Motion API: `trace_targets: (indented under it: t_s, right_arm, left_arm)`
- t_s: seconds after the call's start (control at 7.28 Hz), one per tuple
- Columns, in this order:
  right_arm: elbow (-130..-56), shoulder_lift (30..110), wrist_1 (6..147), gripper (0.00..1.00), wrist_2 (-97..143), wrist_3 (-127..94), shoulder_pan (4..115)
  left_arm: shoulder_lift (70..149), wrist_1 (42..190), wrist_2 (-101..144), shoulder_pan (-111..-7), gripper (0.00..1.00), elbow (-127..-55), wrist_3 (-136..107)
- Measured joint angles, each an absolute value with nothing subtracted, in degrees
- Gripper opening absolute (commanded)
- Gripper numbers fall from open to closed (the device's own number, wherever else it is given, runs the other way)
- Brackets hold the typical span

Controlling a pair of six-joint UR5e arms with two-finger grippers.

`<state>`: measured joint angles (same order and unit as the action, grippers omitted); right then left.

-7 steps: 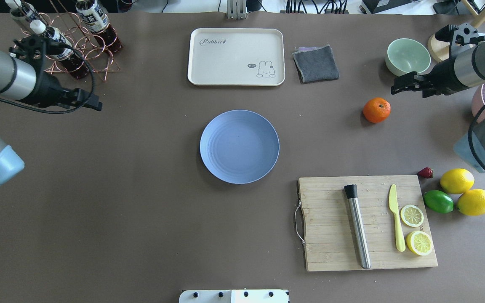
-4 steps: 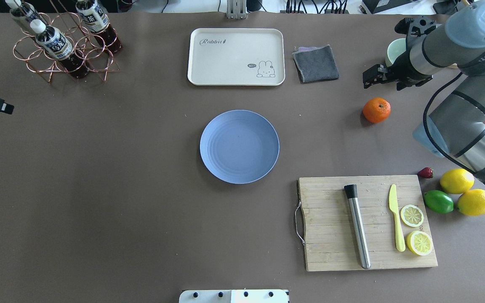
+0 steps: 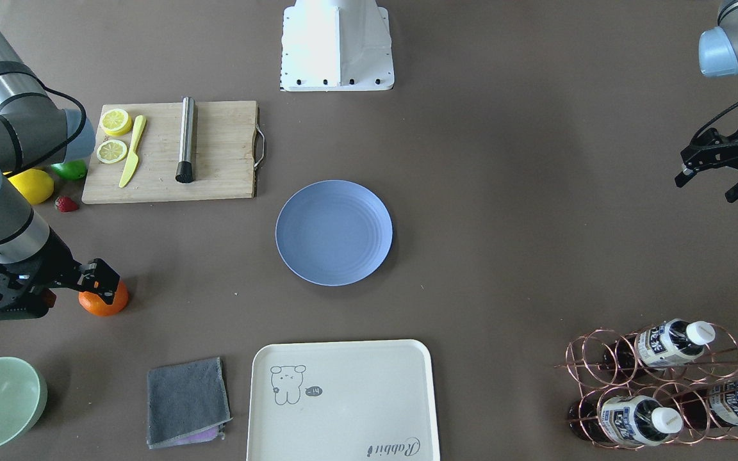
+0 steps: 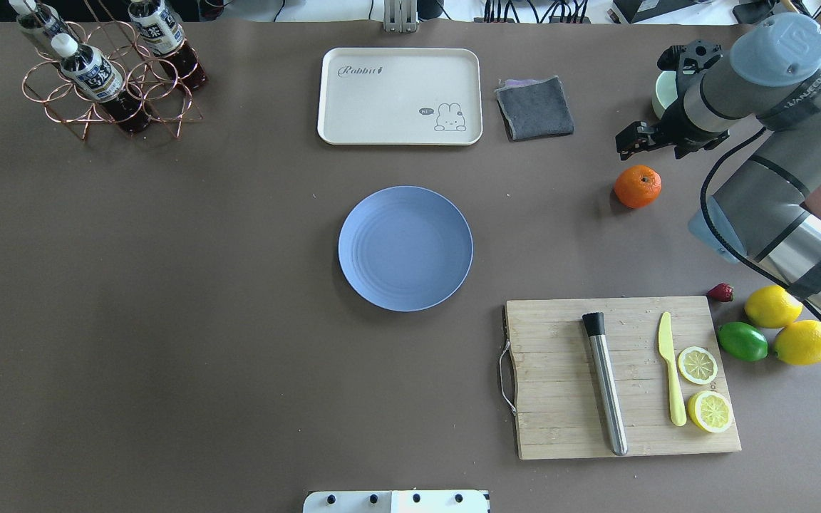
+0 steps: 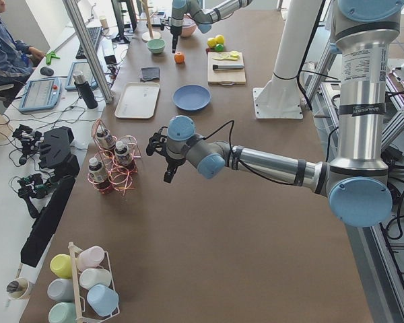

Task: Pick orange to plate
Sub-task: 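Lower the right gripper onto the orange tangerine and close on it, then lift the orange with the right gripper and carry it toward the blue plate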

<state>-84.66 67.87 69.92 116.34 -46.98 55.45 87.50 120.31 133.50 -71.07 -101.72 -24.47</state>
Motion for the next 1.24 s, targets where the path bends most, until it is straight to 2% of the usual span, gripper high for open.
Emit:
trace_targets:
  t_s: [1.24]
  right_arm:
    - [-81.84,68.01,69.59,0.99,115.58,-47.81,51.91]
  left_arm:
    - [87.57,120.32,133.3,-71.1,0.98,-101.9,-24.52]
